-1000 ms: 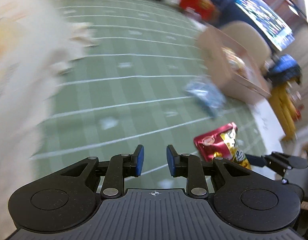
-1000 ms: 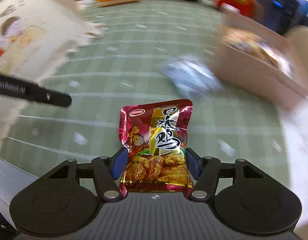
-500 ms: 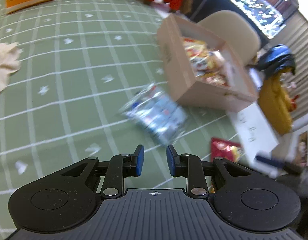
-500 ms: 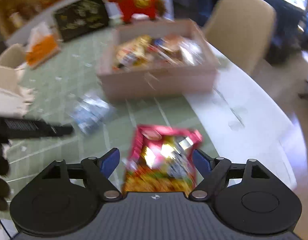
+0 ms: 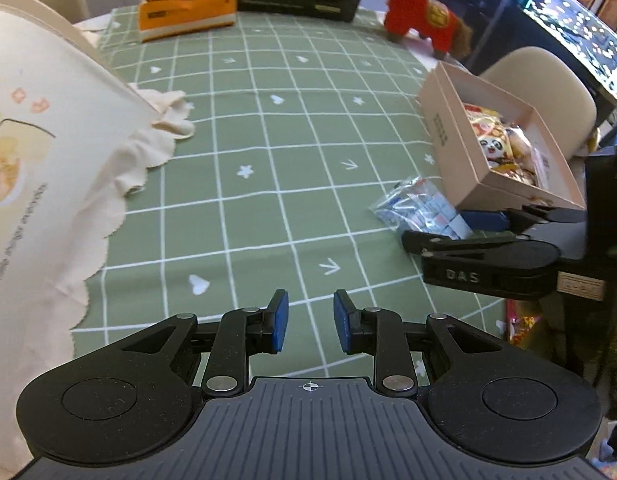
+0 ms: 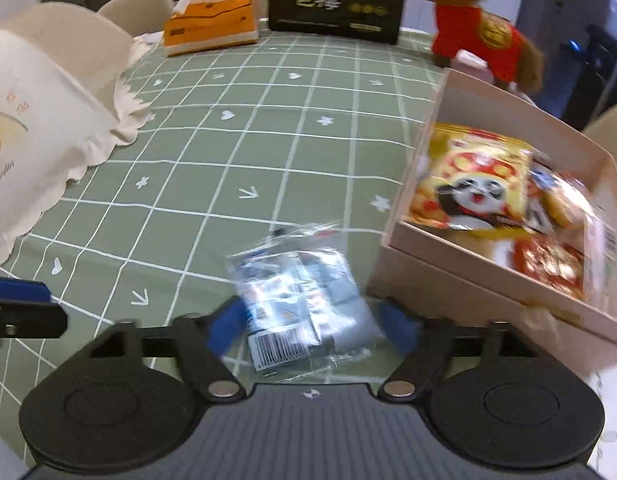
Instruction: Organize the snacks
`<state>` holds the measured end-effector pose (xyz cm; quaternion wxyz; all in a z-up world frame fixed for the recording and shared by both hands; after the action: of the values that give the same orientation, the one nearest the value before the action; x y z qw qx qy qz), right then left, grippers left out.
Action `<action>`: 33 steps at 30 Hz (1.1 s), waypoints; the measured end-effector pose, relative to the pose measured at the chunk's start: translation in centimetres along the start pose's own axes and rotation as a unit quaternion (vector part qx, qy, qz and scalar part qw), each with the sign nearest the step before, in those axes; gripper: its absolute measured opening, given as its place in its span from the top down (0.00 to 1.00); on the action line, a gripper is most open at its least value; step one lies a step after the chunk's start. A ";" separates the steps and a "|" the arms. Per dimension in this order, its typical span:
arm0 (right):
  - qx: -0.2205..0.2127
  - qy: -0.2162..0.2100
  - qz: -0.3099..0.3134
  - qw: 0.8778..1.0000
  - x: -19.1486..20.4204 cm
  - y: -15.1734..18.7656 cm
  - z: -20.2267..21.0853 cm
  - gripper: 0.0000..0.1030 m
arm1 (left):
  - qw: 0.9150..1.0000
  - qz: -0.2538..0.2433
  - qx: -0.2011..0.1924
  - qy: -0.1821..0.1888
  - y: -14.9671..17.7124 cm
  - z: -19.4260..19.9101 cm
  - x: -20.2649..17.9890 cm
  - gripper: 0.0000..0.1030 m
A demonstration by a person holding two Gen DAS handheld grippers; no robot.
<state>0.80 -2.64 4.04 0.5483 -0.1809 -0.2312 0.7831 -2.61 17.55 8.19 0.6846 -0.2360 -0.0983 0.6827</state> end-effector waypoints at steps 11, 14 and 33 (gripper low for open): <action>0.035 -0.123 -0.046 0.991 1.8 4.3 5.2 0.34 | 1.000 0.016 0.008 0.018 0.1 -0.8 -0.5 0.72; 0.011 -0.088 -0.054 0.995 0.5 5.3 7.4 0.27 | 0.999 0.010 0.018 0.030 0.1 -1.5 -1.3 0.72; 0.040 0.057 -0.215 0.974 -8.2 13.2 8.9 0.13 | 0.993 -0.099 0.015 0.066 -0.4 -5.1 -8.2 0.63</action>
<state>-11.54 -15.70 4.26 0.7228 -0.1495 -0.2011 0.6440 -0.26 8.54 5.47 0.7571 -0.2592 -0.0651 0.5962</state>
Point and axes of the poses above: each gripper's, at about its wrist camera, not at the fingertips, and z roughly against the way its jaws point, x to its left, y to its underside, the point moved 1 cm from there along -z, roughly the way its jaws point, and after that the axes turned 3 degrees about z, right-handed, at the moved point
